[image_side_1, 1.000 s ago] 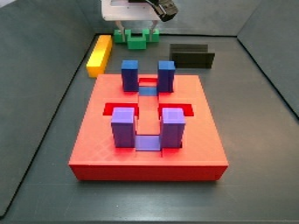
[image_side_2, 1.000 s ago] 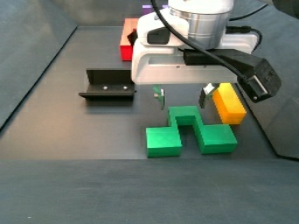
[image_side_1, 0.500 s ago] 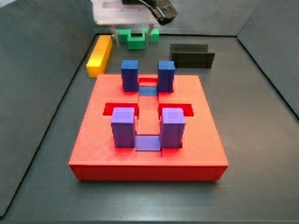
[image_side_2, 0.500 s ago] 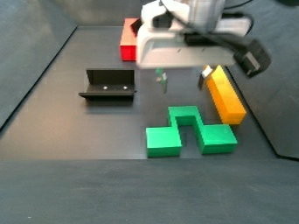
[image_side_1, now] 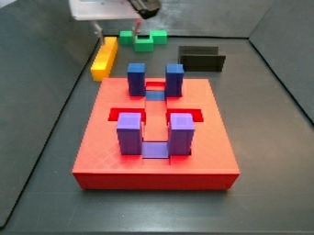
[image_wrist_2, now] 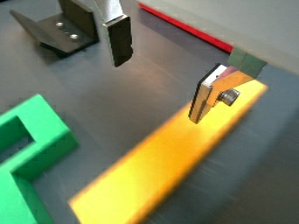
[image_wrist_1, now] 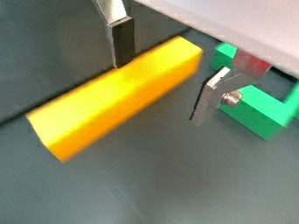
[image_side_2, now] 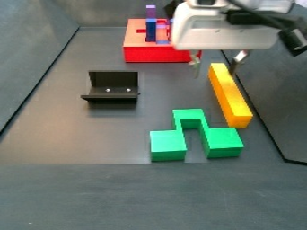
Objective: Pick up the yellow object. Move up. Move to above the board. Insert the yellow object.
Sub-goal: Pick up the yellow object.
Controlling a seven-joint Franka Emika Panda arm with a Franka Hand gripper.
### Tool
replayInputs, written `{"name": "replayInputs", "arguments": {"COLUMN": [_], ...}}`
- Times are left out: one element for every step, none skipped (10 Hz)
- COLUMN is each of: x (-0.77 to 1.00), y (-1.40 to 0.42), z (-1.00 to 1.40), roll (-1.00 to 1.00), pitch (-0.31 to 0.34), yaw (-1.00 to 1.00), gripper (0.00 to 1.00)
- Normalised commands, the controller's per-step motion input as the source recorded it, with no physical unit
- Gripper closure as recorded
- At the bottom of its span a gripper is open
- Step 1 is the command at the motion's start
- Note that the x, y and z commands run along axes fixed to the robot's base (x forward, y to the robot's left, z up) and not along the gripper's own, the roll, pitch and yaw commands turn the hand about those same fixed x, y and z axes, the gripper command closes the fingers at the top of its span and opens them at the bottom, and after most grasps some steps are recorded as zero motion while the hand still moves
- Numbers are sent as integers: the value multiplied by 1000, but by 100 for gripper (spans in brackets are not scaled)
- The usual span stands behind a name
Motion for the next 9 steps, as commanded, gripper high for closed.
{"name": "replayInputs", "arguments": {"x": [-989, -600, -426, -317, 0, 311, 360, 231, 97], "y": [0, 354, 414, 206, 0, -134, -49, 0, 0], "z": [0, -223, -369, -371, -243, -20, 0, -46, -203], "roll": [119, 93, 124, 121, 37, 0, 0, 0, 0], "pitch": [-144, -61, -33, -14, -66, -44, -23, -34, -71], "yaw": [-226, -337, -429, -486, -163, -17, 0, -17, -17], "gripper": [0, 0, 0, 0, 0, 0, 0, 0, 0]}}
